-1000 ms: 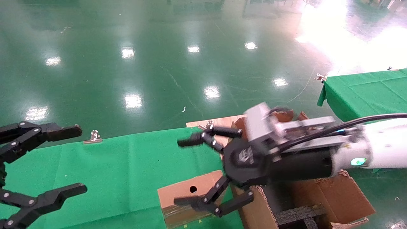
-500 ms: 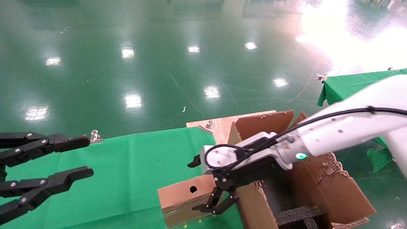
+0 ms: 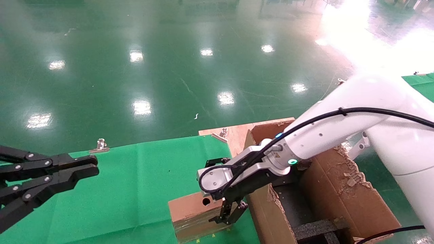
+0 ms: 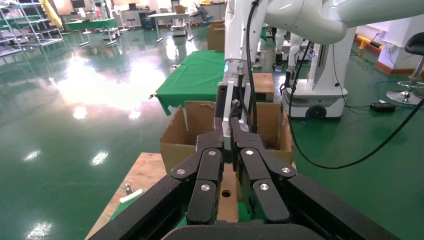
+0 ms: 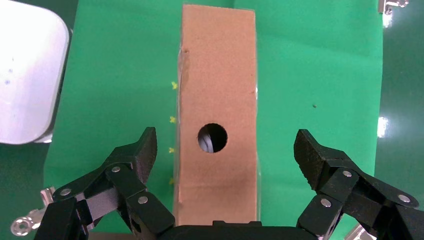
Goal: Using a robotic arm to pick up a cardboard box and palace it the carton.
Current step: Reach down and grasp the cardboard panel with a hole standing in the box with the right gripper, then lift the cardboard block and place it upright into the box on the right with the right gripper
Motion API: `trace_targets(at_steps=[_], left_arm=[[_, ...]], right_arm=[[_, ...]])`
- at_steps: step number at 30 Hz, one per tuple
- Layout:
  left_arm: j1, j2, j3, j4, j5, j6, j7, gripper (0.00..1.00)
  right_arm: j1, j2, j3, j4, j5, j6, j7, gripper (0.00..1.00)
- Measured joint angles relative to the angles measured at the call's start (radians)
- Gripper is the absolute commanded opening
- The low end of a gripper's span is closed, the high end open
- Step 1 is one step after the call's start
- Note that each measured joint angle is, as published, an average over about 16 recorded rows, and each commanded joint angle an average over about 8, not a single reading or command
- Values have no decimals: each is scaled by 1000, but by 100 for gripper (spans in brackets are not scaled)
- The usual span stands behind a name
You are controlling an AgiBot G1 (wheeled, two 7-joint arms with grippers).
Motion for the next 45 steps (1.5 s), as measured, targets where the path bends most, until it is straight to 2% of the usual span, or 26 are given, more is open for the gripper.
trace_targets(at_steps=[5,7,8,15,16,45], left_arm=[[0,0,0,0,0,0,0,99],[0,0,0,0,0,0,0,100],[0,0,0,0,0,0,0,100],[0,0,0,0,0,0,0,100],[0,0,0,0,0,0,0,100],[0,0,0,0,0,0,0,100]], right_arm=[[14,-22,-30,-11,-27,0,-10,100],[18,-28,-39,-15,-34,0,-12,99],[19,-31,-44,-17,-37,0,-14,91],[26,-42,-66,-29,-51,1,-20,5],[27,-43,-67,-30,-52,1,-20,0],[25,-42,-66,-30,-49,3,-21,0]])
